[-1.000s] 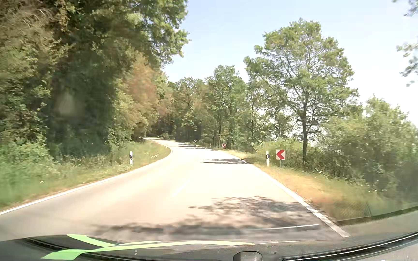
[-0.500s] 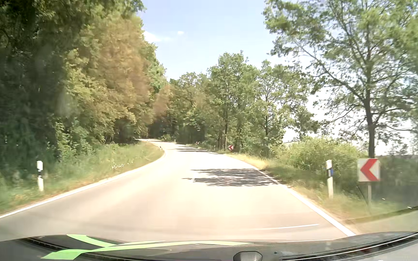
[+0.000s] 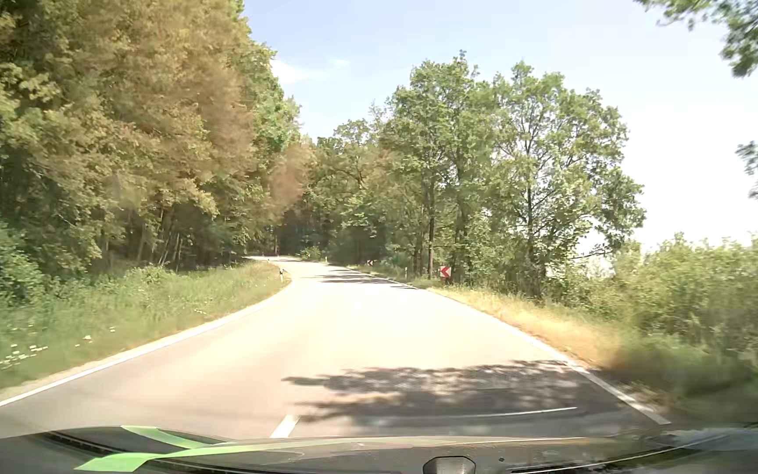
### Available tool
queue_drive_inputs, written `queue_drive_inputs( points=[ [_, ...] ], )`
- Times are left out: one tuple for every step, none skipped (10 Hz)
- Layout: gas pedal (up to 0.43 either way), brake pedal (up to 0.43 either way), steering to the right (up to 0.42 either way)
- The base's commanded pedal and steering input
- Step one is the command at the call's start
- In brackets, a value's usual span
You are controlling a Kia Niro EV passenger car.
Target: Follow the waypoints while adhering to traffic rules and regulations
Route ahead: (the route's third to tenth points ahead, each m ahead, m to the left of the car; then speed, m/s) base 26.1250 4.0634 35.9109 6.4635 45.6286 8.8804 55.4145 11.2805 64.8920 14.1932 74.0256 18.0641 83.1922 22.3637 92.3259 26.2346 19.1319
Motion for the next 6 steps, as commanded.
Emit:
queue_drive_inputs(
  points=[
    [0.150, 0.000, -0.028],
    [0.150, 0.000, -0.028],
    [0.150, 0.000, -0.030],
    [0.150, 0.000, -0.031],
    [0.150, 0.000, -0.034],
    [0.150, 0.000, -0.035]
  ],
)
